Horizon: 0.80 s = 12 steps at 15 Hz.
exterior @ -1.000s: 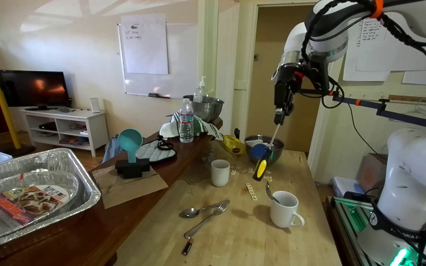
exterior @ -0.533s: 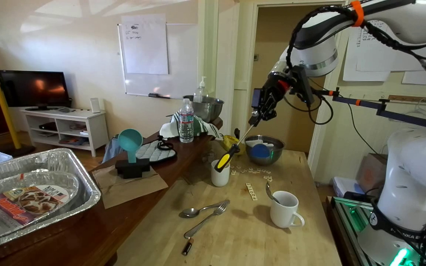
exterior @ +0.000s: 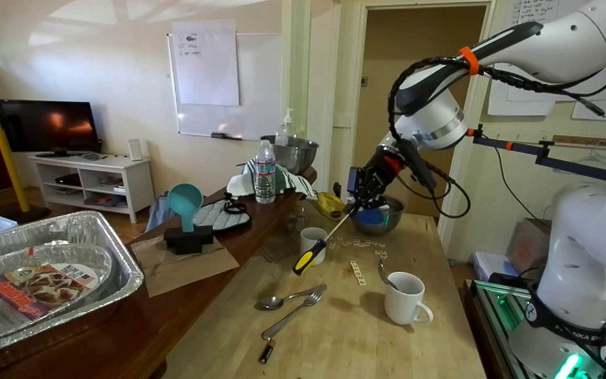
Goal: Move the screwdriver, which is in the cup, to the table
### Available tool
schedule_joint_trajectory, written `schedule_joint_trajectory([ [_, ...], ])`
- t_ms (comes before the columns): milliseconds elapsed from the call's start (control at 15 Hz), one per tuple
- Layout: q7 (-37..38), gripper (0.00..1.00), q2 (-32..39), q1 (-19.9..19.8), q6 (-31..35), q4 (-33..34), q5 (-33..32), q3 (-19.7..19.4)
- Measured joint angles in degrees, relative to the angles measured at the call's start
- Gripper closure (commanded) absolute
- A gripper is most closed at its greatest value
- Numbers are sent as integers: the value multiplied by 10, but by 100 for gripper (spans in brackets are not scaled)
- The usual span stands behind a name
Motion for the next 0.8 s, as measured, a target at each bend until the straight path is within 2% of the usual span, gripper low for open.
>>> schedule_joint_trajectory([
  [67,-6,91,9,-1,5,-8,24,-2],
  [267,-20,91,29,-9,9,-25,68,-8],
  [333,-21,91,31,-10,9,-25,71,-9],
  [400,-21,98,32,-10,9,-25,72,-9],
  [600,-21,98,32,-13,9,-25,73,-5],
  [800,-12,98,41,-15,35,-22,127,3],
])
